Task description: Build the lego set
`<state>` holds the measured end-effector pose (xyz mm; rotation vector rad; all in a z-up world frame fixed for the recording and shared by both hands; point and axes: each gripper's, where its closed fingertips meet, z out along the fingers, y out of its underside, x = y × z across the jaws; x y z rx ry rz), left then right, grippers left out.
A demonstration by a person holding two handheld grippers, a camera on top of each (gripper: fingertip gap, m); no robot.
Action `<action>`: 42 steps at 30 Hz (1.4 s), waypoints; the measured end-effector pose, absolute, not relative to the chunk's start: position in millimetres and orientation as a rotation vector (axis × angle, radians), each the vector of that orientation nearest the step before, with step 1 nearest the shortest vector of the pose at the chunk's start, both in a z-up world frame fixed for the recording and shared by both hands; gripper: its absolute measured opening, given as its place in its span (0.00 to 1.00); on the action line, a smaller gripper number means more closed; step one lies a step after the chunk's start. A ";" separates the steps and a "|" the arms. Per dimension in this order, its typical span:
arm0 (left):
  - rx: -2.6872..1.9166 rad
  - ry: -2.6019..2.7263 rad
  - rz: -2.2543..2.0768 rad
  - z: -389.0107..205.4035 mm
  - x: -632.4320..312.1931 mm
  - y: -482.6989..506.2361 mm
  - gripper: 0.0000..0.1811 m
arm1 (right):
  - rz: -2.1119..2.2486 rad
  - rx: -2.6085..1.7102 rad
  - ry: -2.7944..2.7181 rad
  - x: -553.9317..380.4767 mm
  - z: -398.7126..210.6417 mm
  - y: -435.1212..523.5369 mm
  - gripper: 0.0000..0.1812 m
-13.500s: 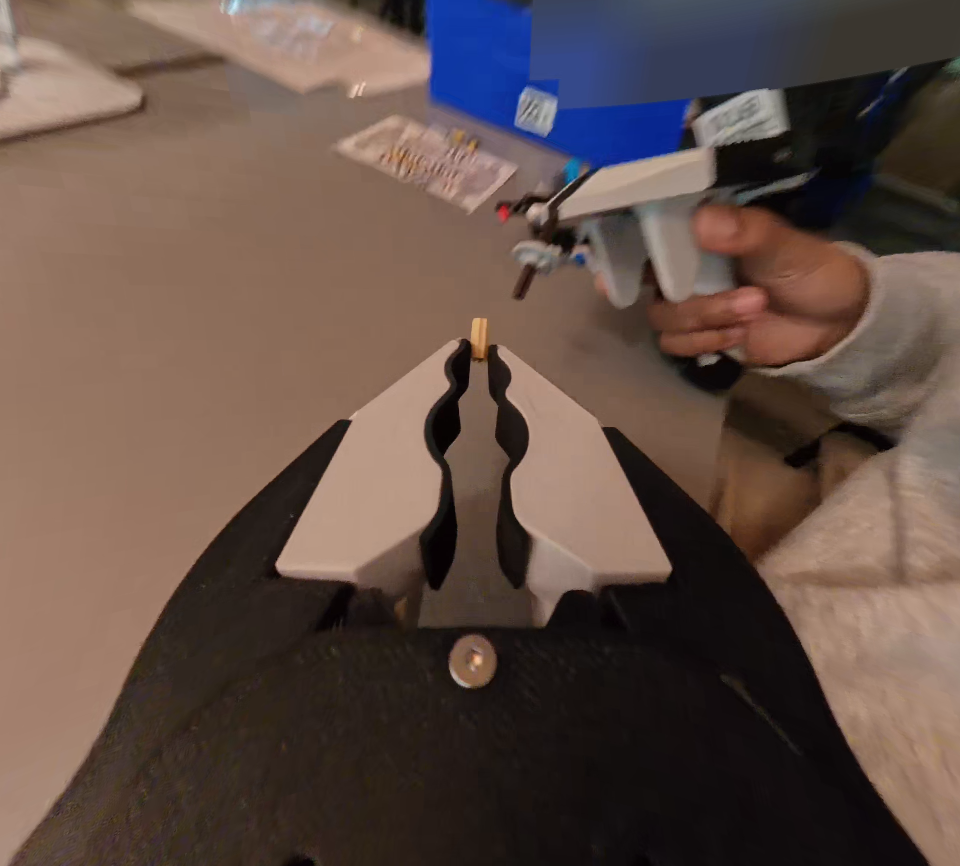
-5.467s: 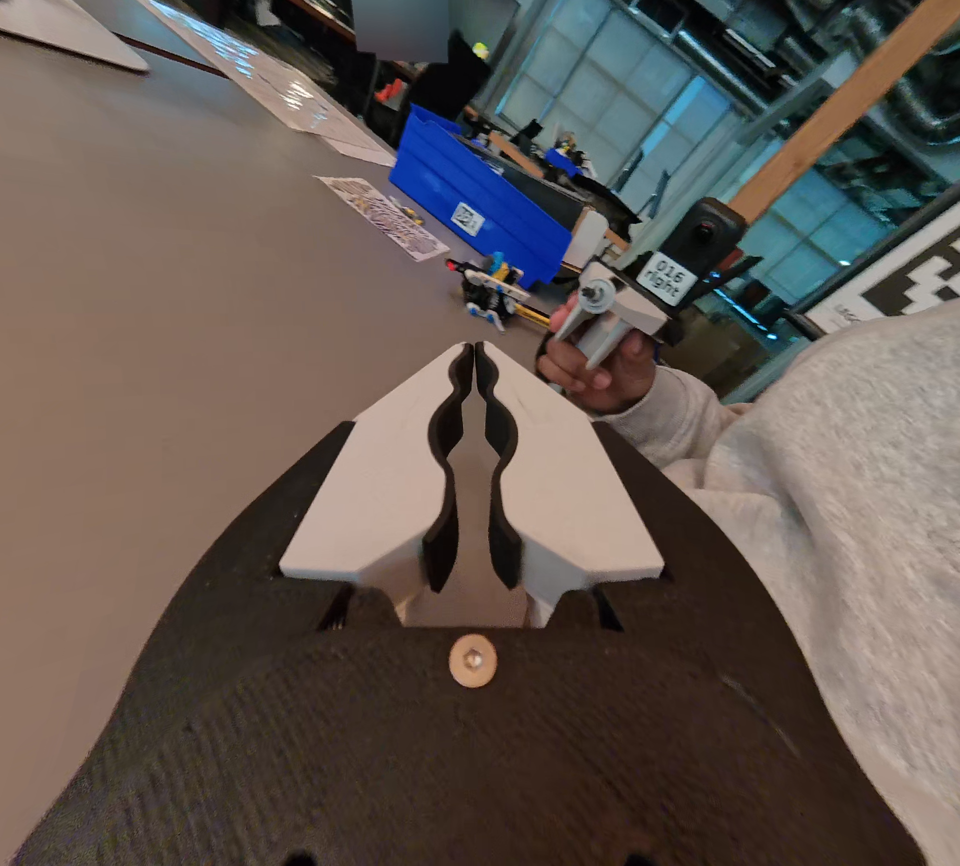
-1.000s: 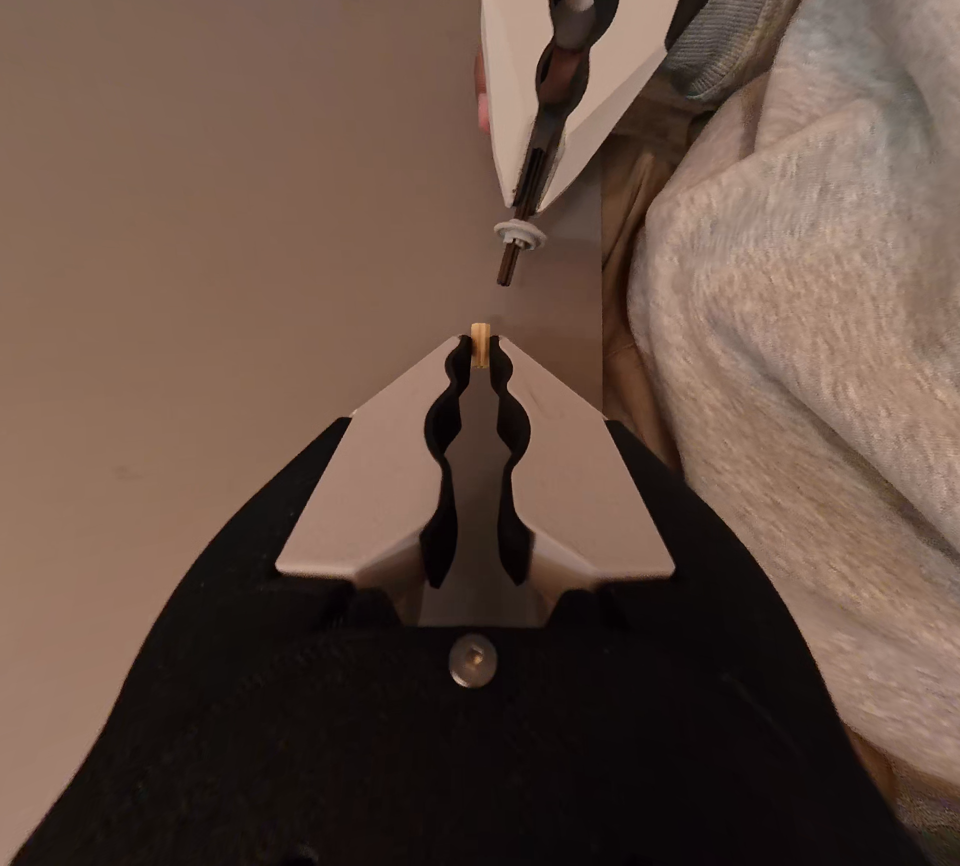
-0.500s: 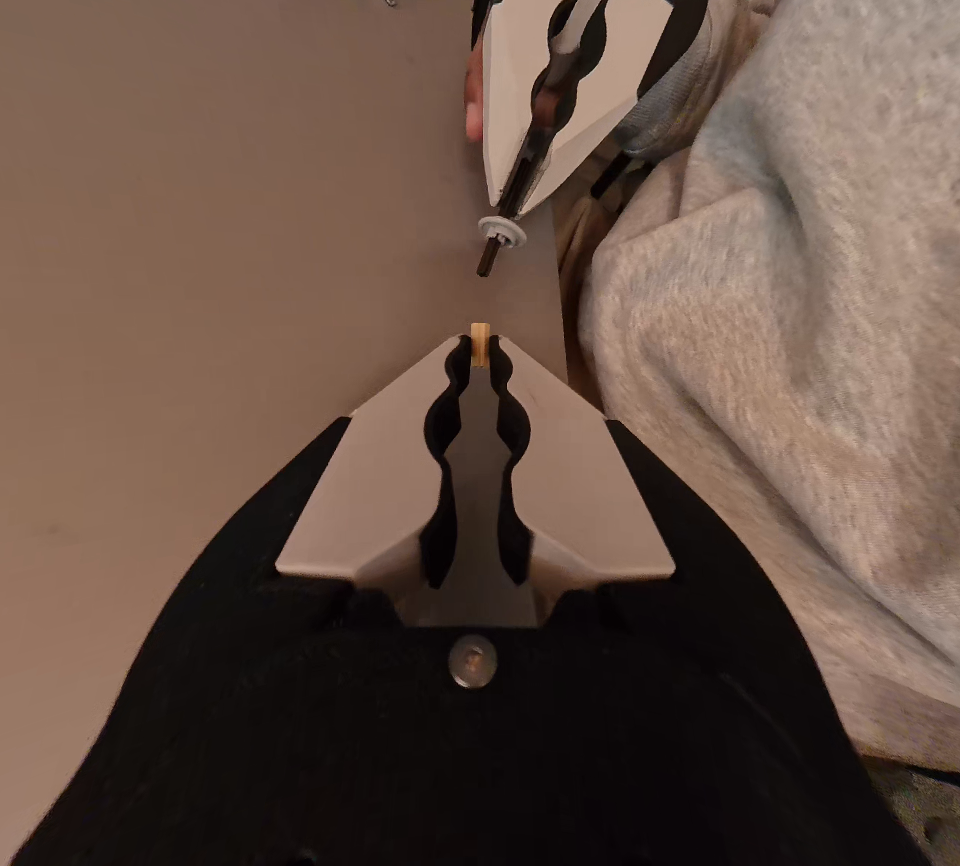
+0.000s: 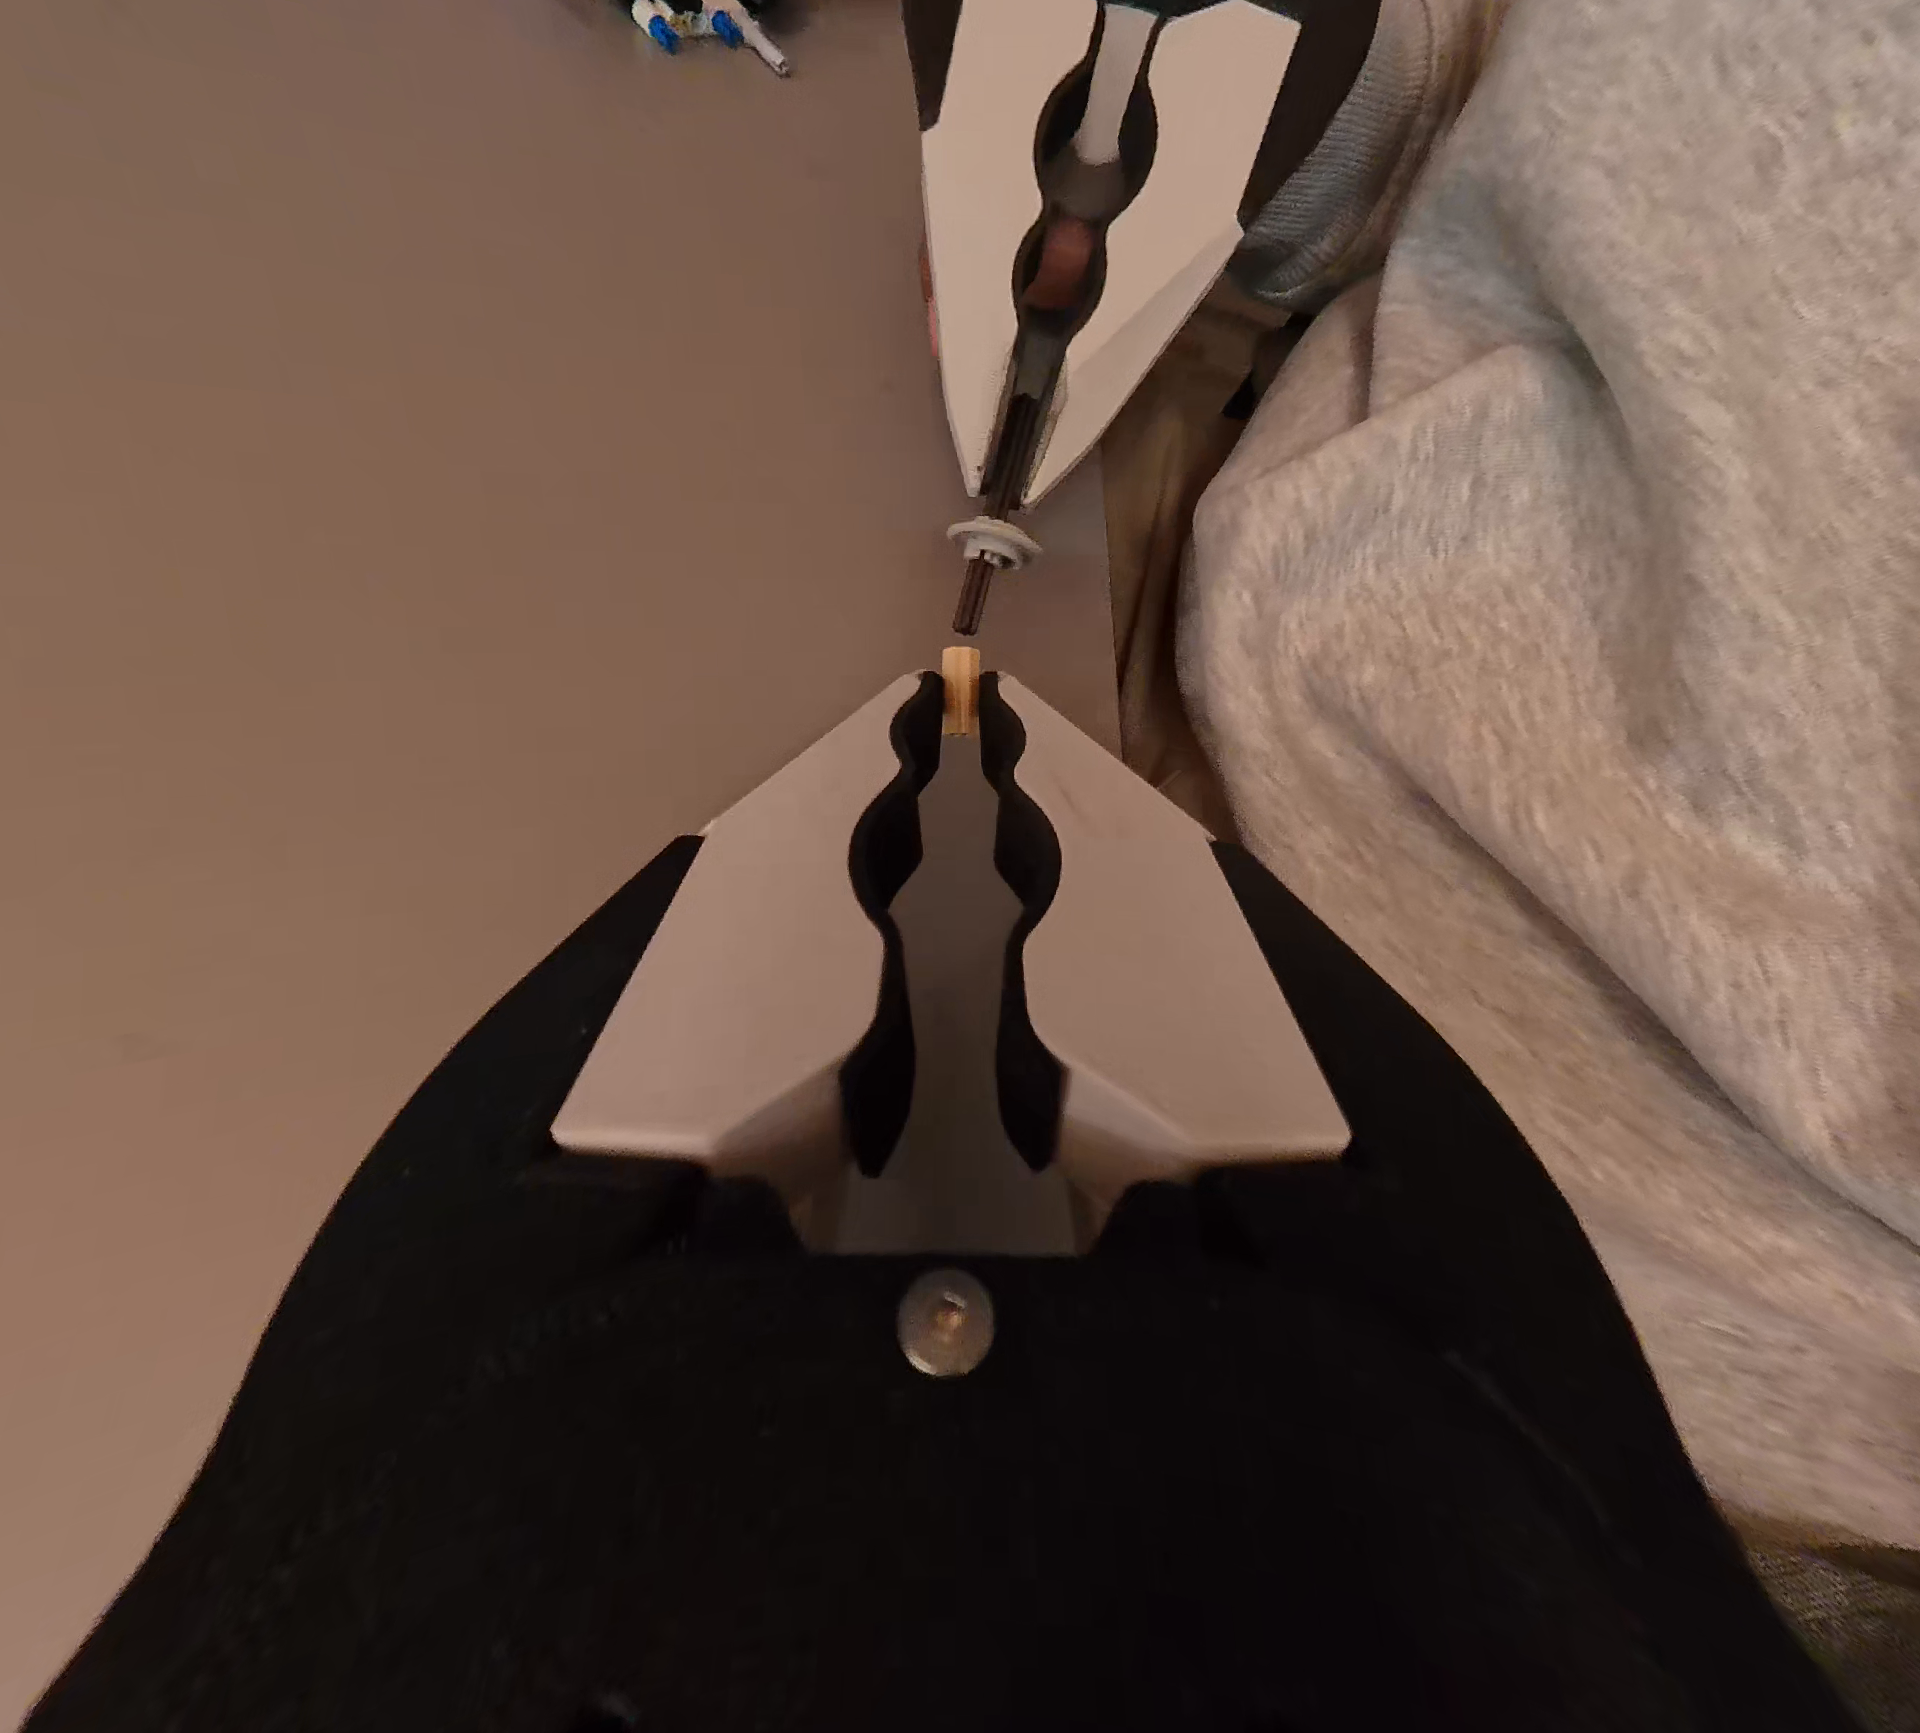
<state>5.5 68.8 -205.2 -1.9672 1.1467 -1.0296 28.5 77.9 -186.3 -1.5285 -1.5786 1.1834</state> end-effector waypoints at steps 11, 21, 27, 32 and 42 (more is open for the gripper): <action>-1.937 1.085 -1.251 -193.5 1.0 50.5 0.04 | 1.271 -1.406 -1.633 22.6 -176.6 63.6 0.01; -1.955 1.147 -1.246 -198.6 5.6 45.1 0.04 | 1.265 -1.333 -1.686 23.7 -176.0 53.1 0.02; -1.932 1.148 -1.243 -195.7 5.4 44.8 0.04 | 1.256 -1.341 -1.700 22.7 -178.1 52.6 0.02; -1.934 1.153 -1.248 -195.8 6.2 44.2 0.04 | 1.260 -1.334 -1.704 23.0 -177.9 51.8 0.02; -1.936 1.156 -1.260 -195.7 7.1 43.9 0.04 | 1.267 -1.330 -1.705 23.3 -177.1 51.2 0.02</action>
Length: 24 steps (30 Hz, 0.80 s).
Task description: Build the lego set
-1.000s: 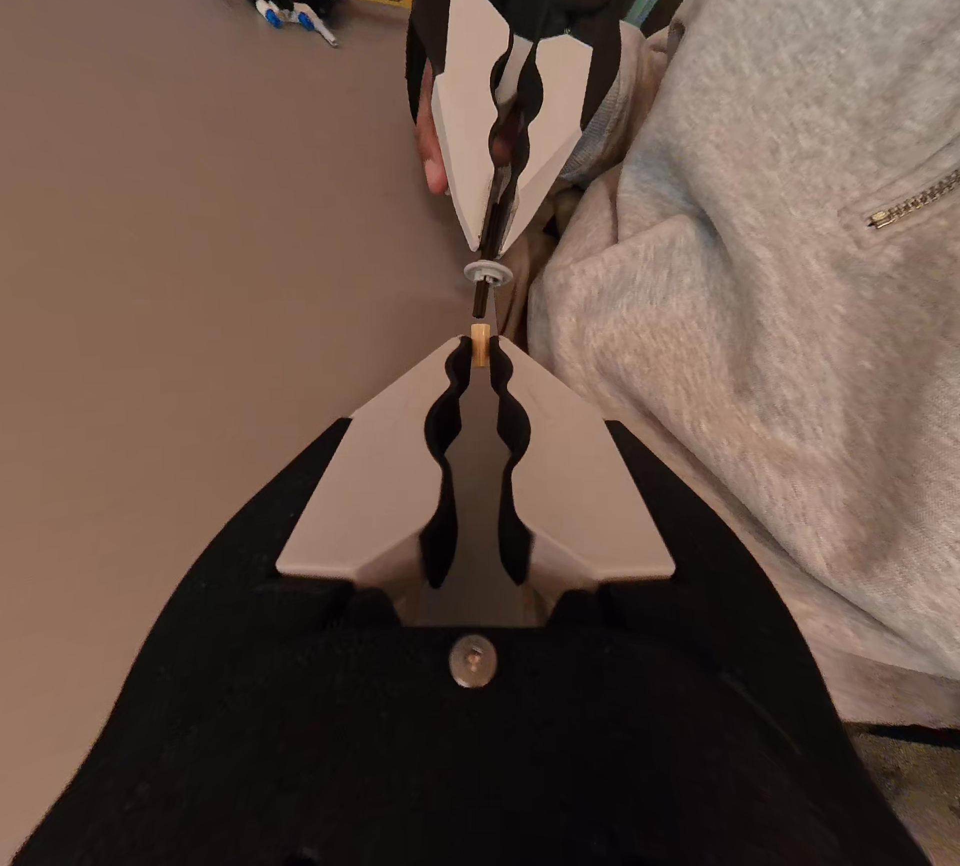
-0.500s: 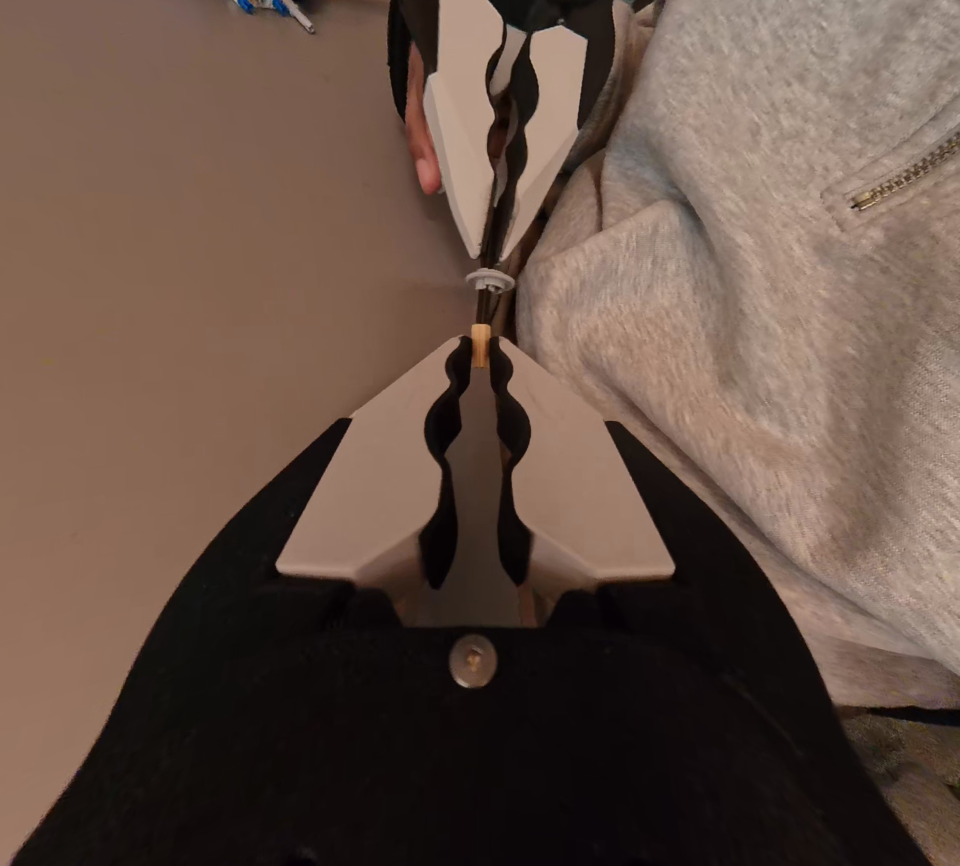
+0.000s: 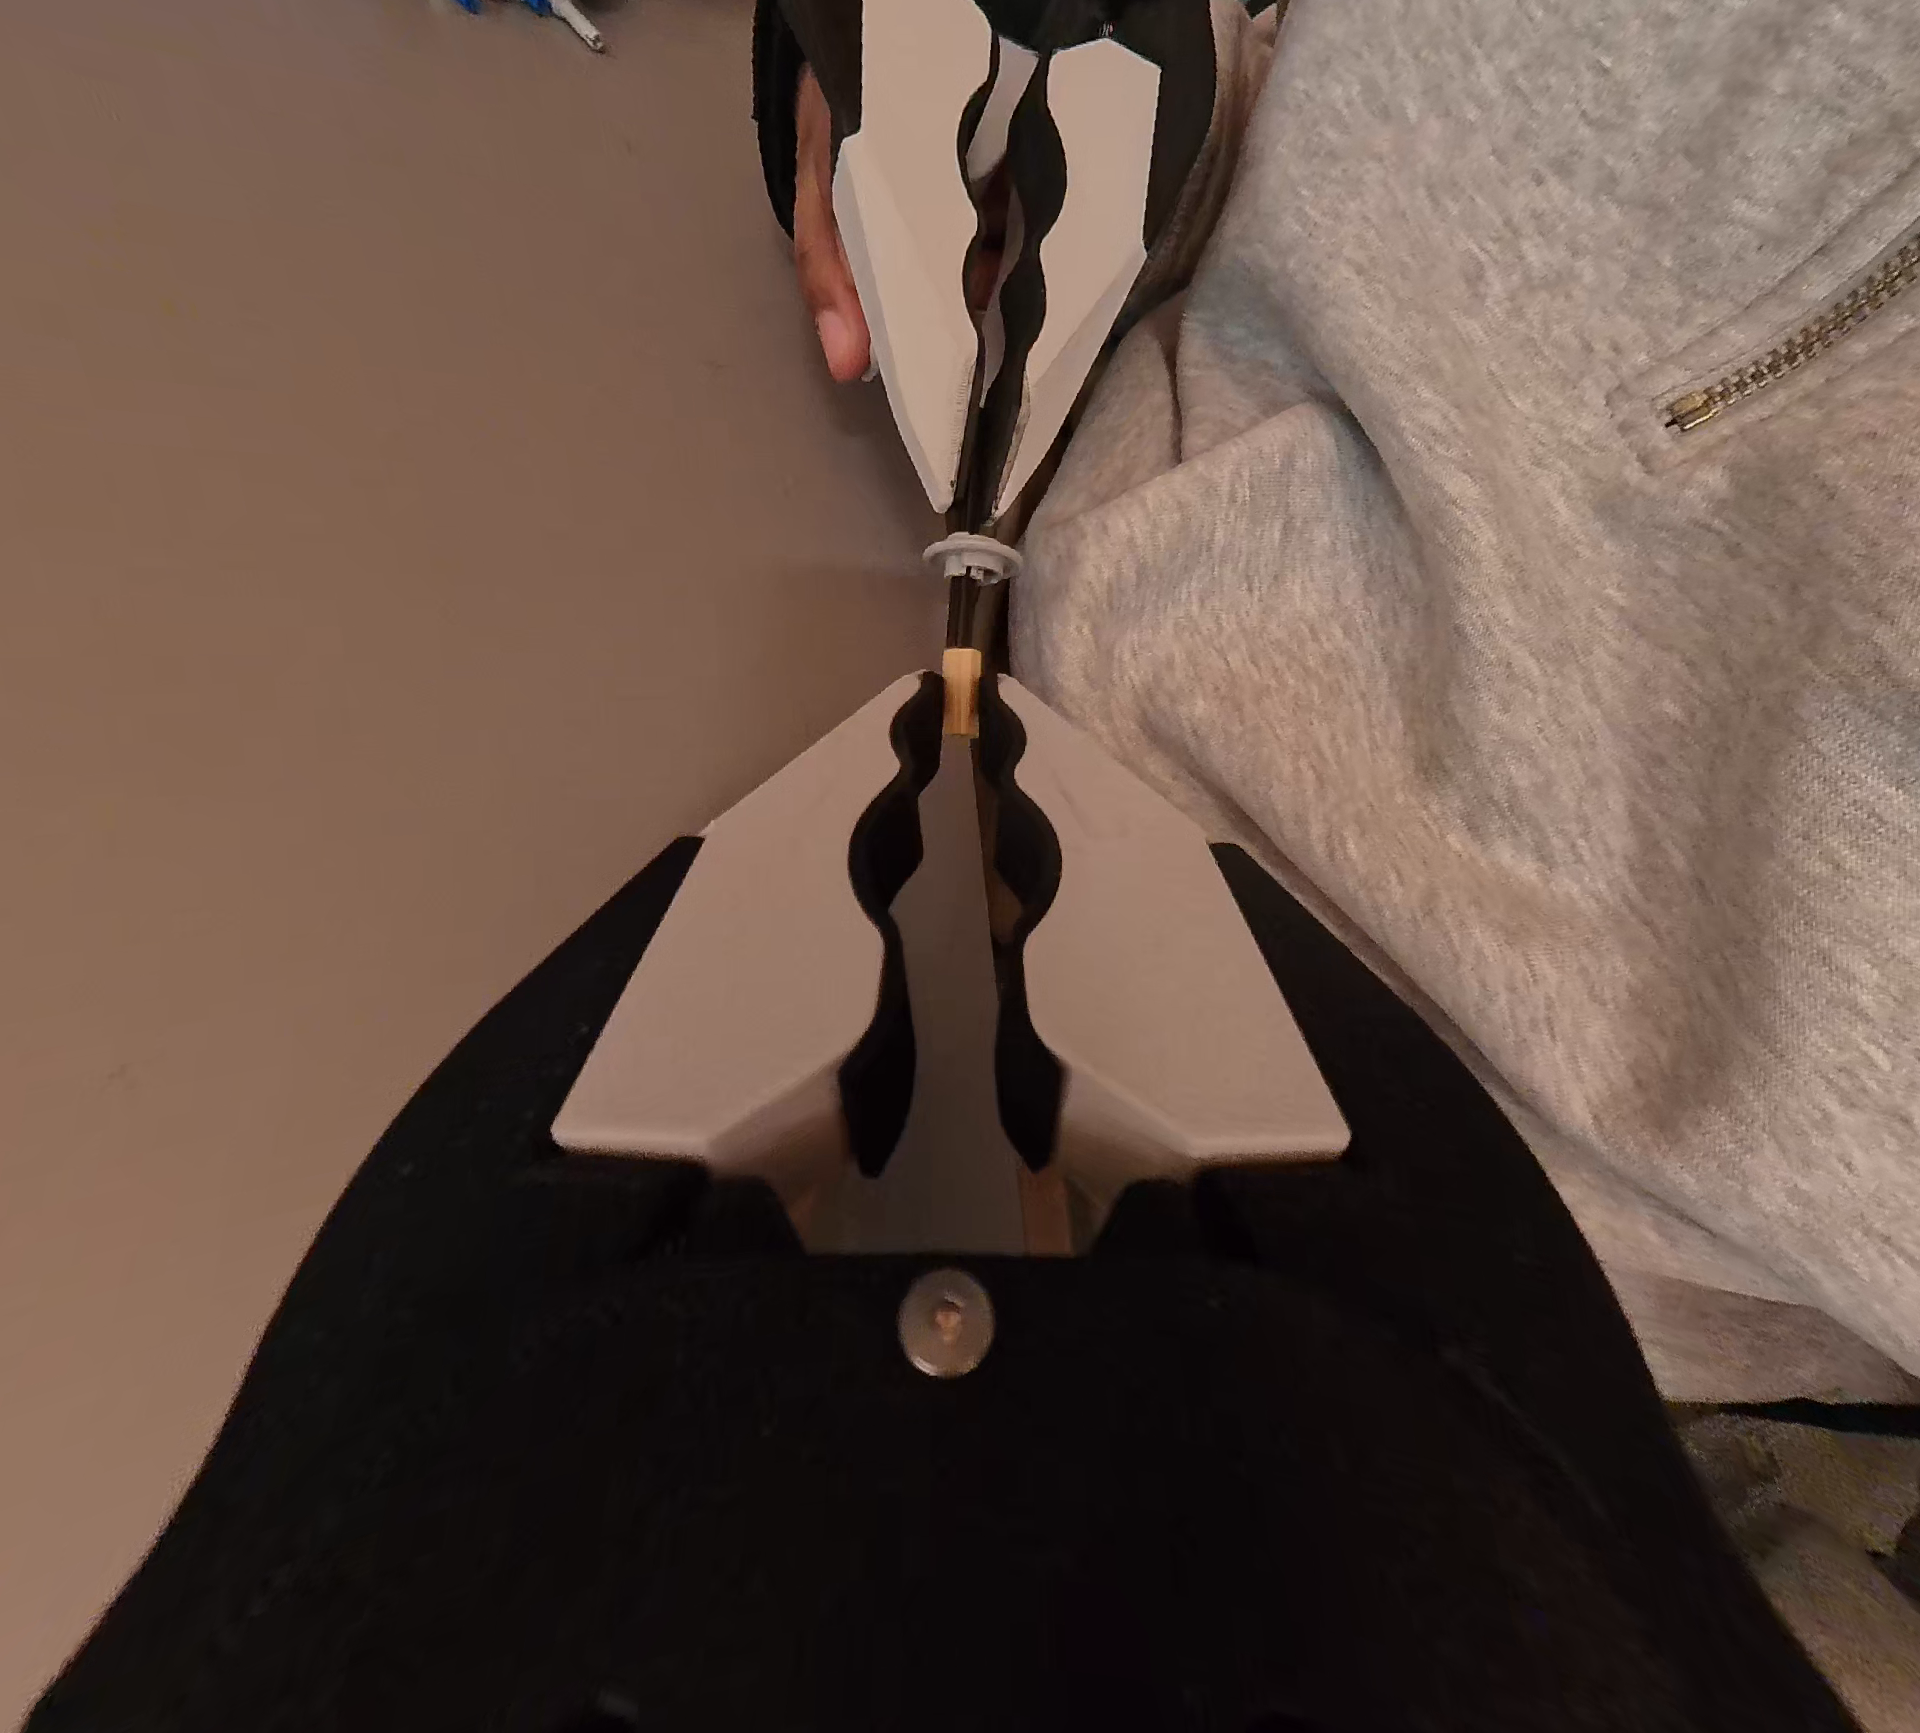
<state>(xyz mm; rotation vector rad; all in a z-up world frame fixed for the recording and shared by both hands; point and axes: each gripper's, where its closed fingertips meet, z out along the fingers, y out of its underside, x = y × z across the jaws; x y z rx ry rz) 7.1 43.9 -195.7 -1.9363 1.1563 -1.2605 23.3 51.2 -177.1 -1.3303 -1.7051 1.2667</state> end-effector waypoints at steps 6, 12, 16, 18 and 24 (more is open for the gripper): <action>-1.950 1.163 -1.199 -198.9 7.2 46.5 0.03 | 1.275 -1.362 -1.704 23.3 -179.1 51.8 0.02; -1.929 1.185 -1.089 -200.2 8.5 51.6 0.03 | 1.383 -1.505 -1.656 24.8 -181.2 55.2 0.02; -1.916 1.172 -1.059 -198.6 7.3 55.8 0.03 | 1.459 -1.597 -1.594 24.2 -181.3 59.2 0.02; -1.916 1.163 -1.061 -197.9 6.6 56.9 0.03 | 1.475 -1.620 -1.573 23.8 -181.3 60.7 0.02; -1.935 1.158 -1.047 -200.2 6.0 58.3 0.03 | 1.474 -1.661 -1.562 23.8 -184.3 62.5 0.02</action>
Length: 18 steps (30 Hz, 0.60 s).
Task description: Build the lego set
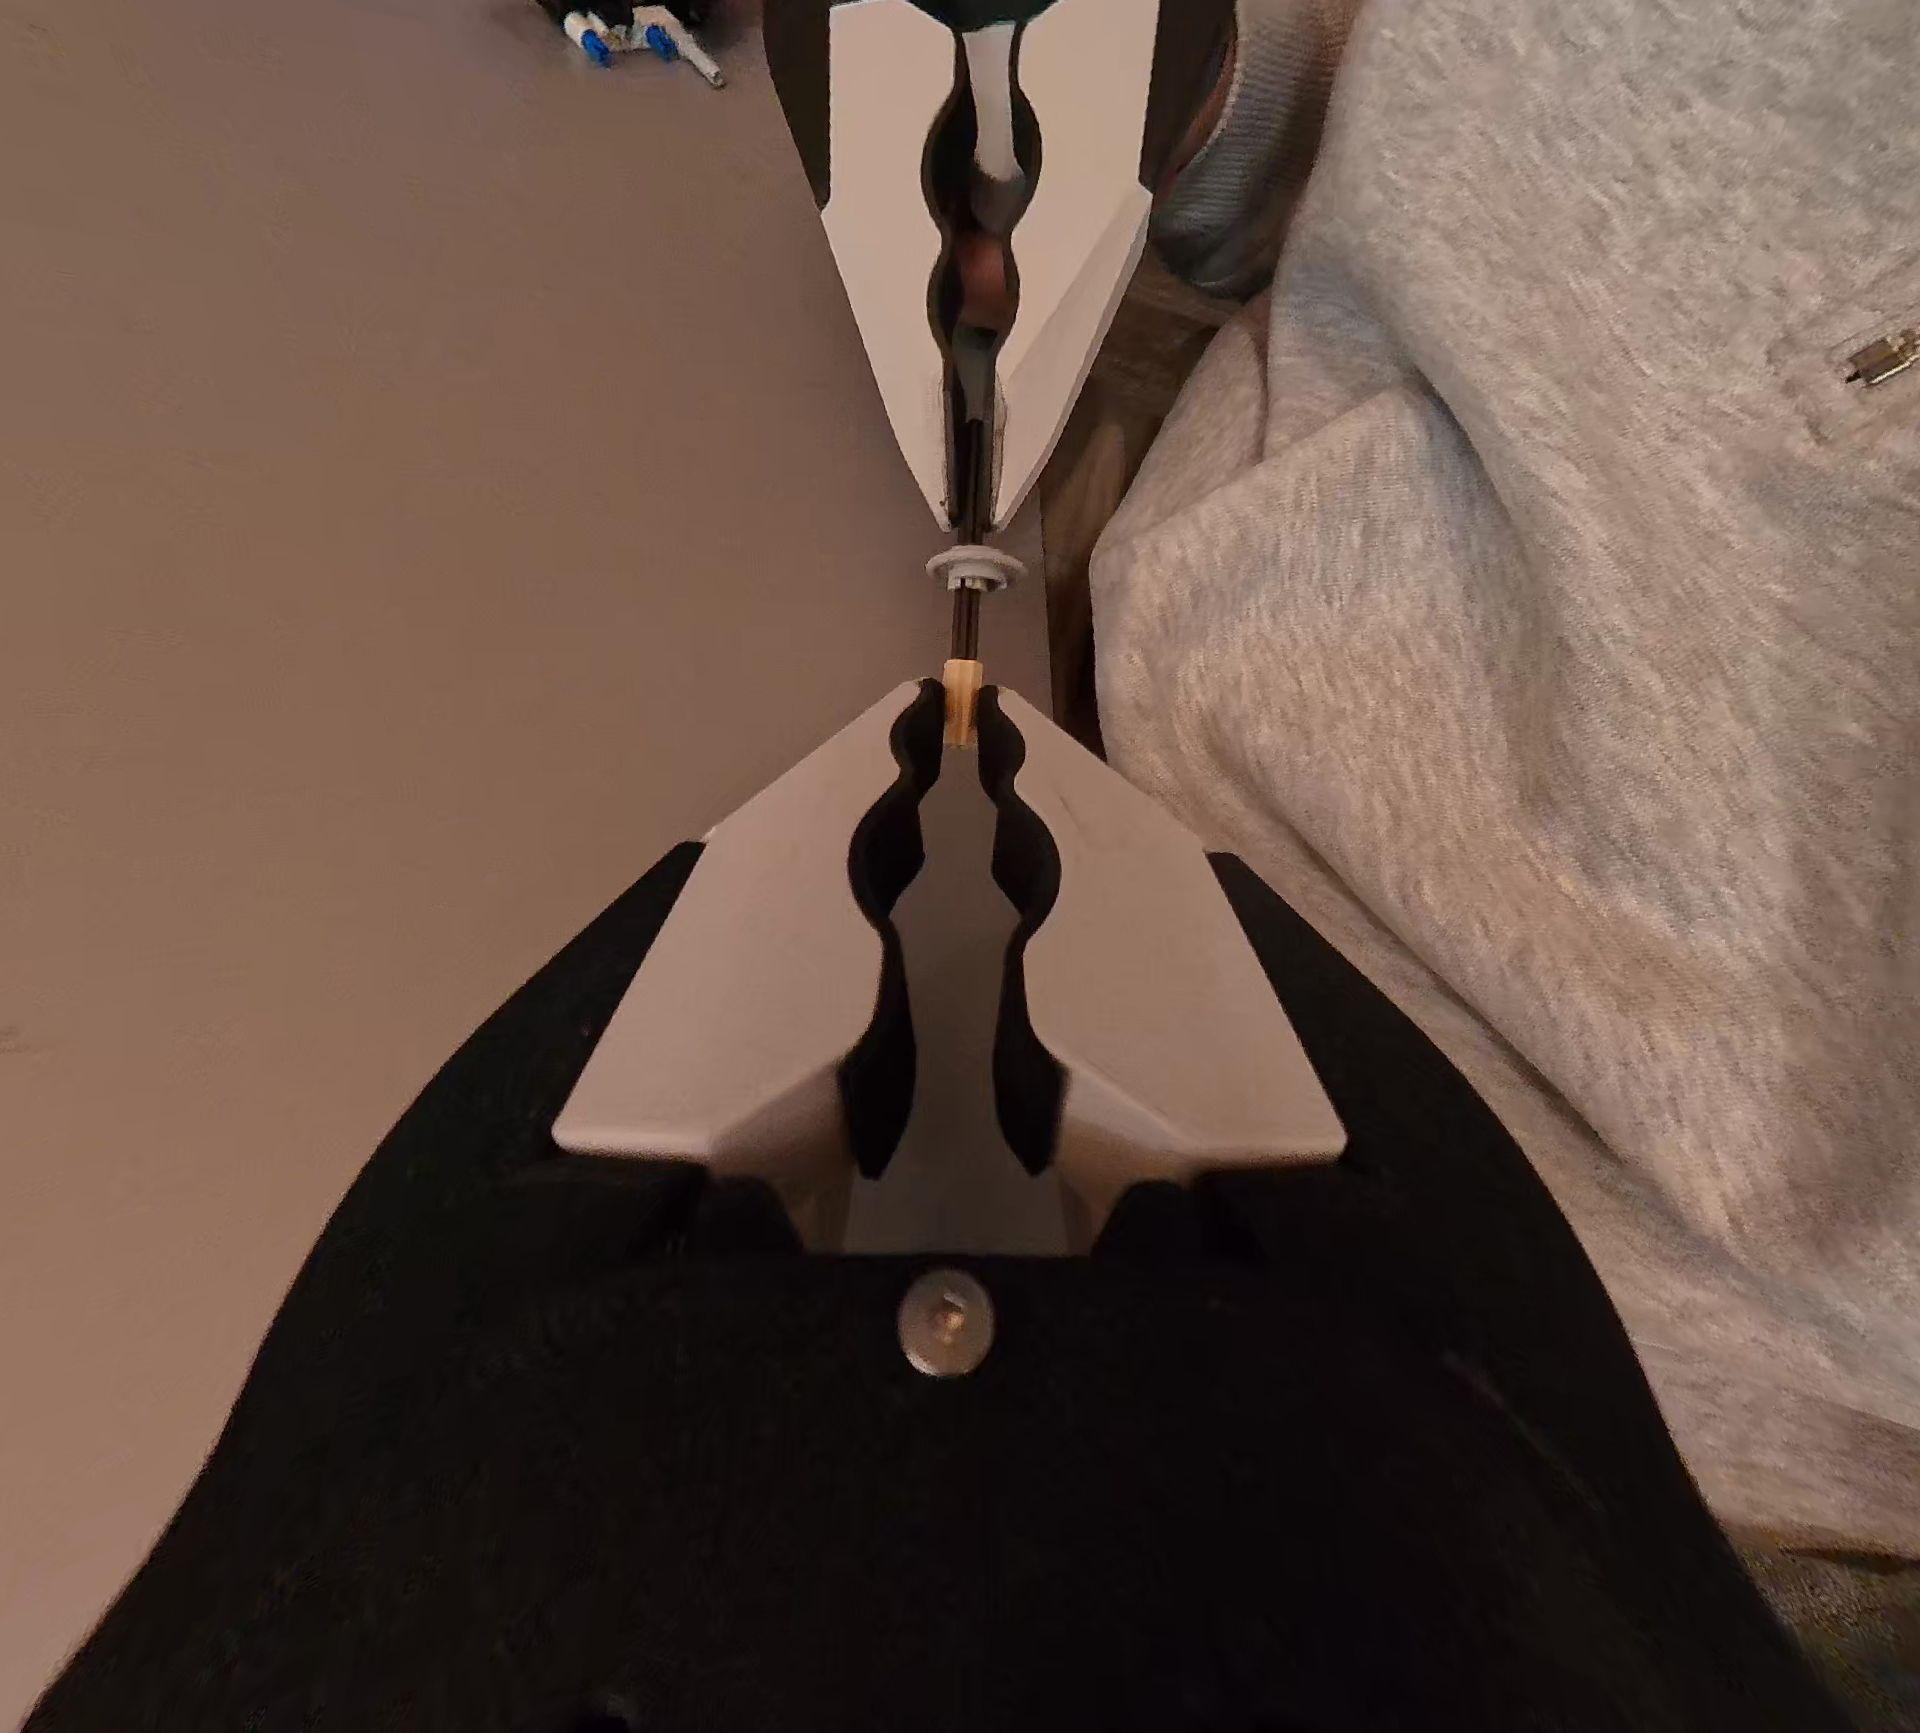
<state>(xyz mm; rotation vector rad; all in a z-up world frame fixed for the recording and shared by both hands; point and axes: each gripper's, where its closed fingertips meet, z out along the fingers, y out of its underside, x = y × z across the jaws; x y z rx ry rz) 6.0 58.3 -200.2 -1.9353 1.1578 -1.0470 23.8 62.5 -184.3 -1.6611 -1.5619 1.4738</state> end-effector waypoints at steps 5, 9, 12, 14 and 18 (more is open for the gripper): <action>-1.950 1.165 -0.997 -203.5 5.5 60.2 0.02 | 1.423 -1.684 -1.579 23.9 -189.8 63.6 0.02; -1.916 1.137 -0.974 -198.2 4.1 65.2 0.02 | 1.433 -1.684 -1.538 23.5 -186.6 67.7 0.01; -1.861 1.095 -0.963 -189.0 4.1 69.8 0.01 | 1.451 -1.667 -1.486 23.2 -180.7 71.6 0.01; -1.868 1.081 -0.978 -188.6 3.7 70.8 0.01 | 1.448 -1.658 -1.472 23.1 -179.0 73.2 0.01; -1.803 0.975 -1.049 -173.4 0.7 76.7 0.01 | 1.469 -1.600 -1.391 21.3 -167.0 79.0 0.01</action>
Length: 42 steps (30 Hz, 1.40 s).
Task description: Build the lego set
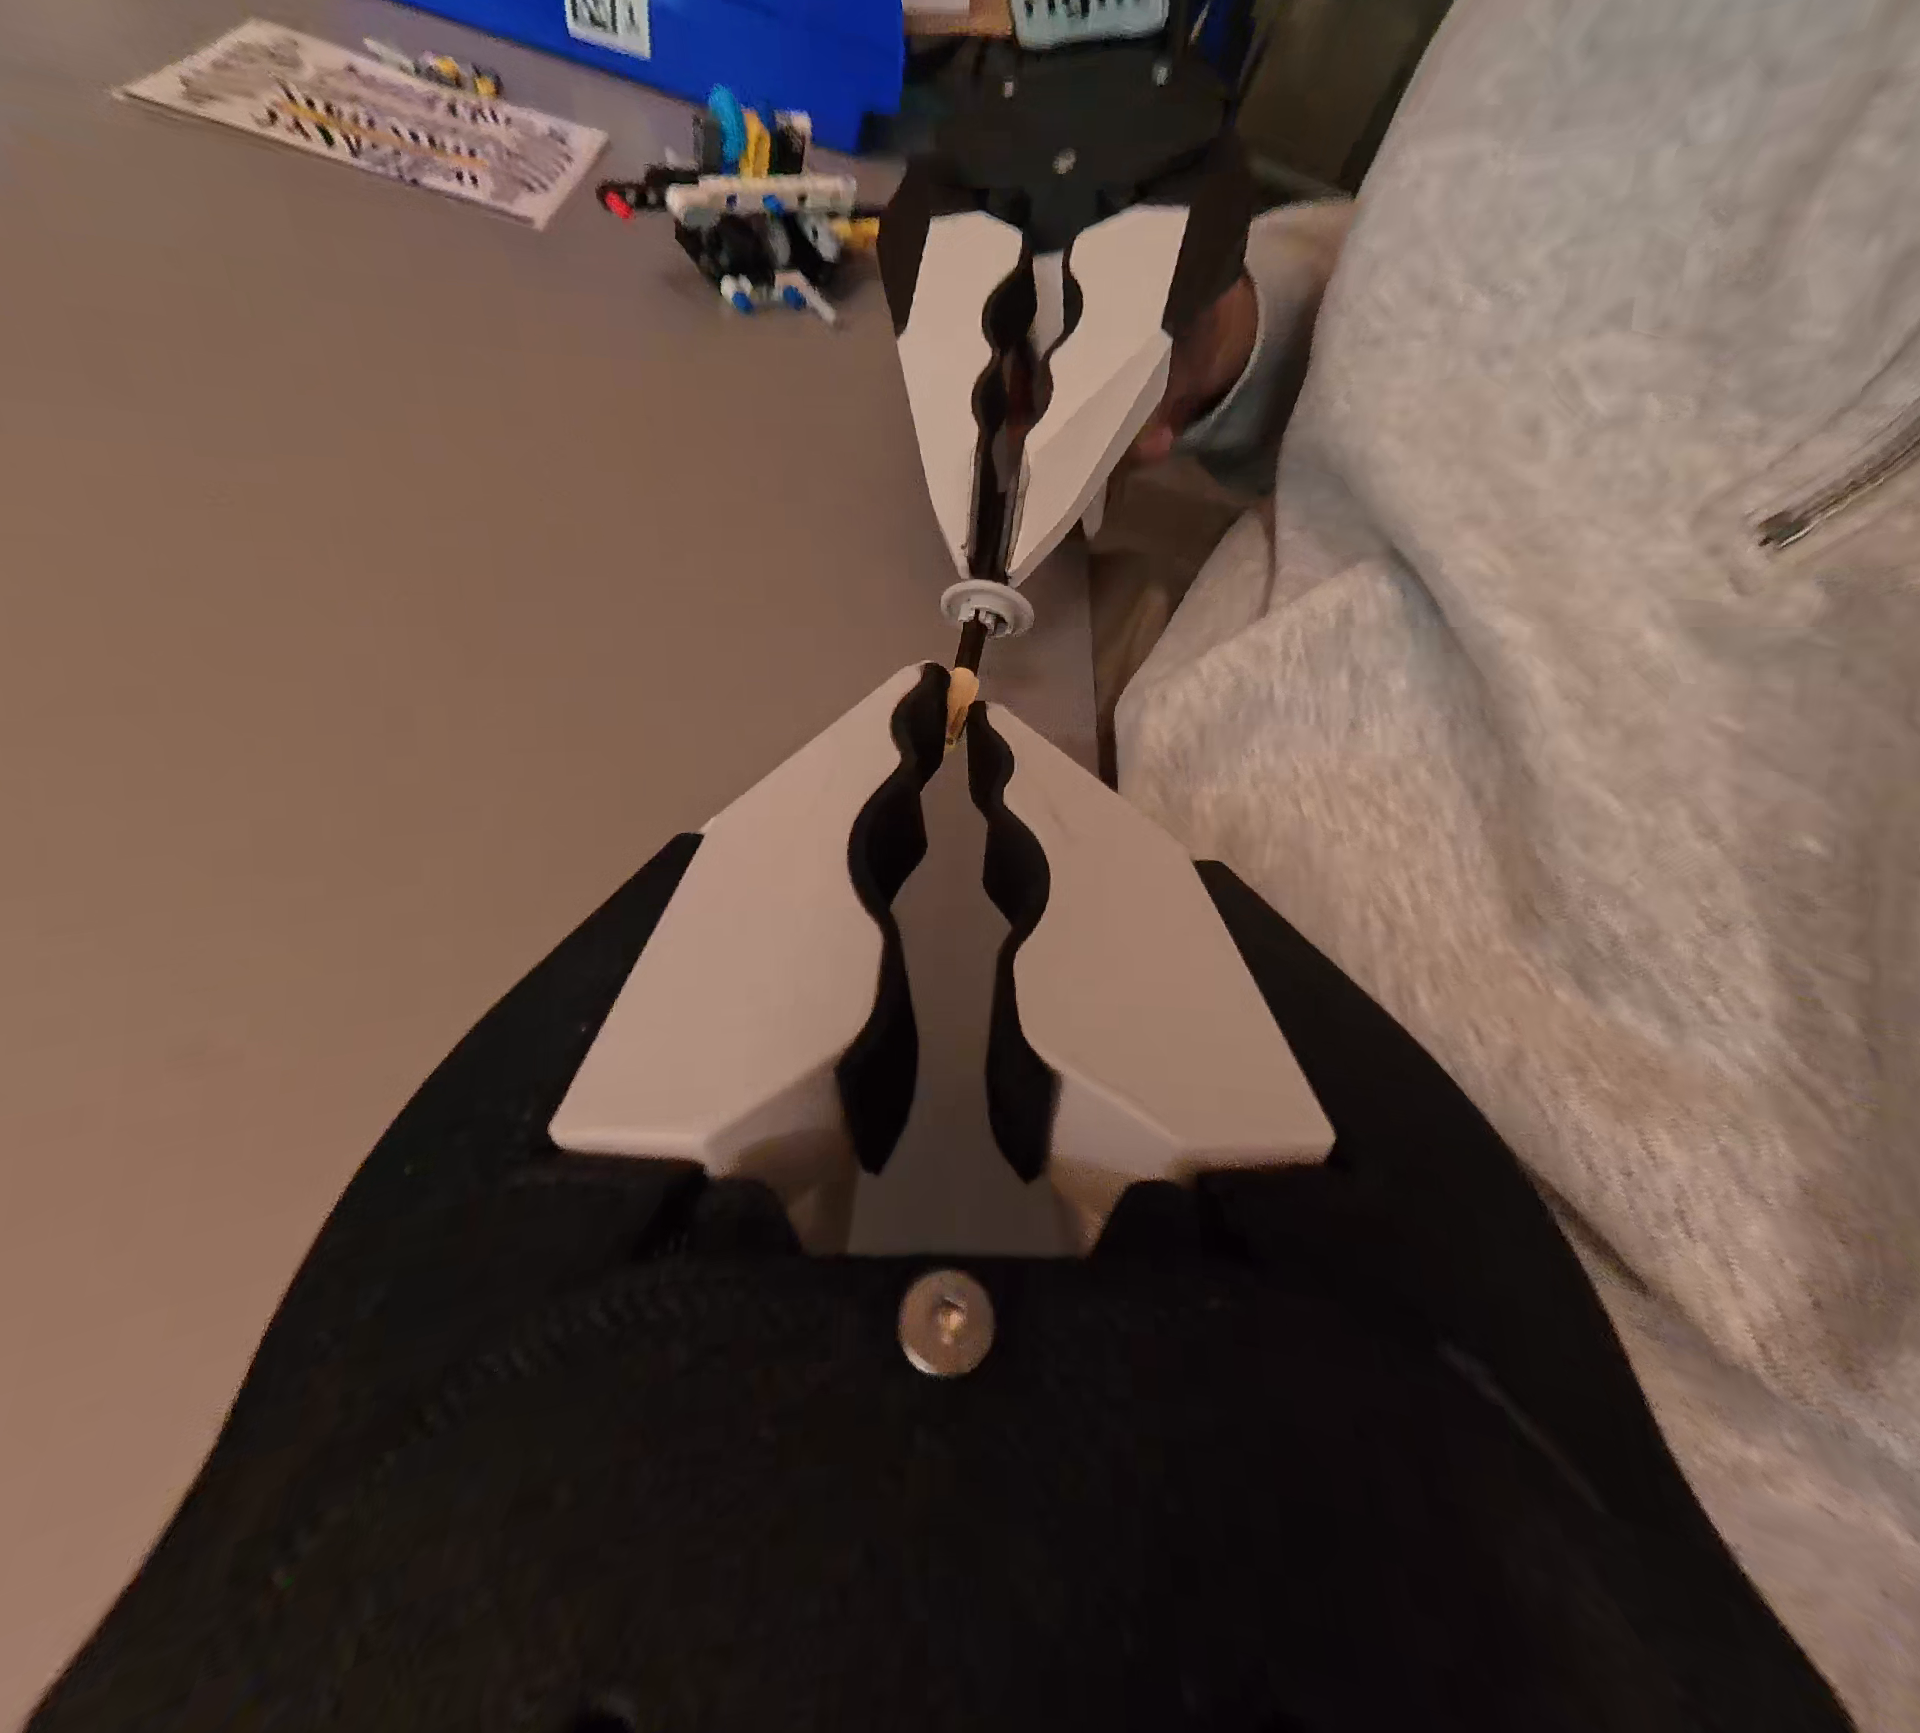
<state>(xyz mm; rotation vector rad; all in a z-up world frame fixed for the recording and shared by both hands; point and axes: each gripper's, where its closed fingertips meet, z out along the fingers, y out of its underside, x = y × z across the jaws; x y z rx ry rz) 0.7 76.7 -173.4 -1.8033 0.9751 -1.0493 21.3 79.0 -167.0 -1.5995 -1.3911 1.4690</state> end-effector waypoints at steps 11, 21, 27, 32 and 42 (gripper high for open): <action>-1.762 0.864 -1.158 -162.0 -2.7 79.0 0.02 | 1.561 -1.574 -1.271 19.0 -154.1 85.2 0.02; -1.825 0.923 -1.111 -172.8 1.4 79.0 0.01 | 1.605 -1.686 -1.263 22.6 -164.2 87.7 0.01; -1.861 0.971 -1.091 -179.8 6.0 76.0 0.01 | 1.636 -1.764 -1.260 27.0 -171.7 85.8 0.02; -1.902 1.019 -1.033 -188.3 9.4 74.4 0.01 | 1.602 -1.806 -1.305 29.2 -179.4 85.1 0.01; -1.885 0.971 -1.079 -183.1 7.2 76.2 0.01 | 1.670 -1.802 -1.265 27.0 -175.4 86.6 0.02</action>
